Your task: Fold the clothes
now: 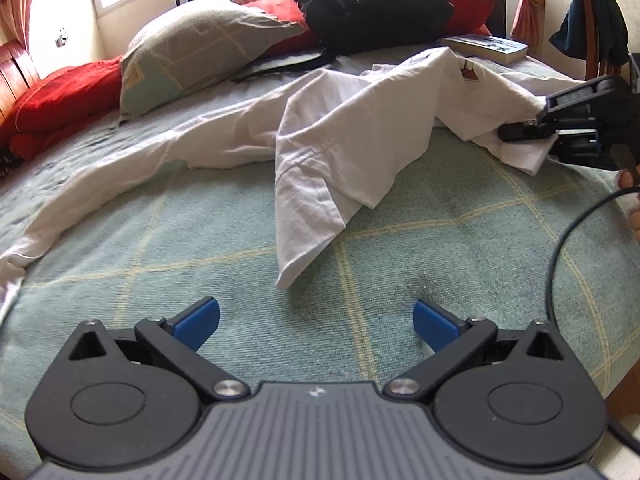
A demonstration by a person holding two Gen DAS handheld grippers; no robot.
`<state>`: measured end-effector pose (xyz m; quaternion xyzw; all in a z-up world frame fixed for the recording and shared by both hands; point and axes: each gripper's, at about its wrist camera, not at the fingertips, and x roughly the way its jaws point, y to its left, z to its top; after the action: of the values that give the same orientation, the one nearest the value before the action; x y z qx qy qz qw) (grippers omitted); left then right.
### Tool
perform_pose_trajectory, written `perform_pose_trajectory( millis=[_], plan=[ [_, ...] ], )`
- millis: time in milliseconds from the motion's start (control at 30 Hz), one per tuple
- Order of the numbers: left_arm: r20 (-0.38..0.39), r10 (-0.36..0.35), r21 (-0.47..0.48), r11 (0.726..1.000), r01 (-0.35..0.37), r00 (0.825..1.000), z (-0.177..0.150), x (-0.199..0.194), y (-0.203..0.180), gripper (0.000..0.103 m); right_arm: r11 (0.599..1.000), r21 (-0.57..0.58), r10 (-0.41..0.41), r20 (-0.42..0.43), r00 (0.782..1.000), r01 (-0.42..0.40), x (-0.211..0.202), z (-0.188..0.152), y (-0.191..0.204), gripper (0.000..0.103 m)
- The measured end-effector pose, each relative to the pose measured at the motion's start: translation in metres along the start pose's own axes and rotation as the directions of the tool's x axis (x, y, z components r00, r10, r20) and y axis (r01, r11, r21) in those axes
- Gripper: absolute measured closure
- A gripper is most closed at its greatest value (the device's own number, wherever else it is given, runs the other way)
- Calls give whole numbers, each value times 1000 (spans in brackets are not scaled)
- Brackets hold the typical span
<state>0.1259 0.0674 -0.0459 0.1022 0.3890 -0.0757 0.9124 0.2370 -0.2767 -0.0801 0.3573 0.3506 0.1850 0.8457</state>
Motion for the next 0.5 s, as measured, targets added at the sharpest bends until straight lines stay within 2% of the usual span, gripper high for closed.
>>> perform_pose_trajectory(
  millis=[267, 500],
  plan=[
    [29, 20, 21, 1000, -20, 999, -7, -21, -10, 1, 998, -55, 19, -13, 1000, -19, -52, -14, 20, 94],
    [56, 26, 52, 998, -29, 998, -15, -41, -25, 1, 996, -78, 35, -12, 999, -36, -108, -34, 20, 94]
  ],
)
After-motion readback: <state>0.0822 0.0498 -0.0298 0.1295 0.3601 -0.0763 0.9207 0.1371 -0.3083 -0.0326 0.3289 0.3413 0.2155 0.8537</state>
